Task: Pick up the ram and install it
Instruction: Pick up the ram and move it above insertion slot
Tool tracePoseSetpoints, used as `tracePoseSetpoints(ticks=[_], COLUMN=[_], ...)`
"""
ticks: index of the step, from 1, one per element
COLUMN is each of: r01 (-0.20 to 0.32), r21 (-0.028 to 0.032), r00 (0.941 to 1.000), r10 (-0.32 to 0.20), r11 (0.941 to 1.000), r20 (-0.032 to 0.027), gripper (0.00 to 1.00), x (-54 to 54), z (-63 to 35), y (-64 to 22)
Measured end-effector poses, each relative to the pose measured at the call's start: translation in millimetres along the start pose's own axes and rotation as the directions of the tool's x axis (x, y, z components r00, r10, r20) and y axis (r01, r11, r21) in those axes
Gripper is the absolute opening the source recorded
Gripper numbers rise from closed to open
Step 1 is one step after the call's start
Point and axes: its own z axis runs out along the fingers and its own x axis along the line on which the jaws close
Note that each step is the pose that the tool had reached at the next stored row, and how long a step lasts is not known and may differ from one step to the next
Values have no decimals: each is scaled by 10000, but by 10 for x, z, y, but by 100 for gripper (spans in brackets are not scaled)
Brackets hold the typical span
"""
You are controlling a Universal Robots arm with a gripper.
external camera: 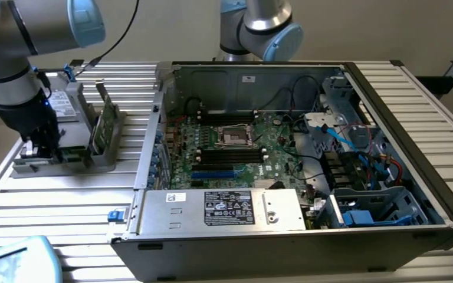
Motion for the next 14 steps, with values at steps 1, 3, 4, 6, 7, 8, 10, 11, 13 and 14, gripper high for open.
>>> tracePoseSetpoints(ticks=[1,3,4,6,7,8,10,11,13,14], r01=[0,0,0,0,0,0,0,0,0,0], r21=[0,0,1,0,1,1,0,1,1,1], r00=[10000,10000,10000,10000,10000,10000,10000,10000,10000,10000], r10=[0,0,0,0,0,0,0,0,0,0], r11=[10000,10000,10000,10000,10000,10000,10000,10000,10000,10000], r20=[0,-1,0,0,1,1,0,0,0,0], gripper=[14,14,14,14,14,14,14,14,14,14], x=[0,0,-1,-1,-1,-1,-2,-2,-2,-2], z=[-8,-25,-33,-50,-57,-64,-79,-87,-101,-110], y=[1,2,2,4,4,5,6,7,8,8])
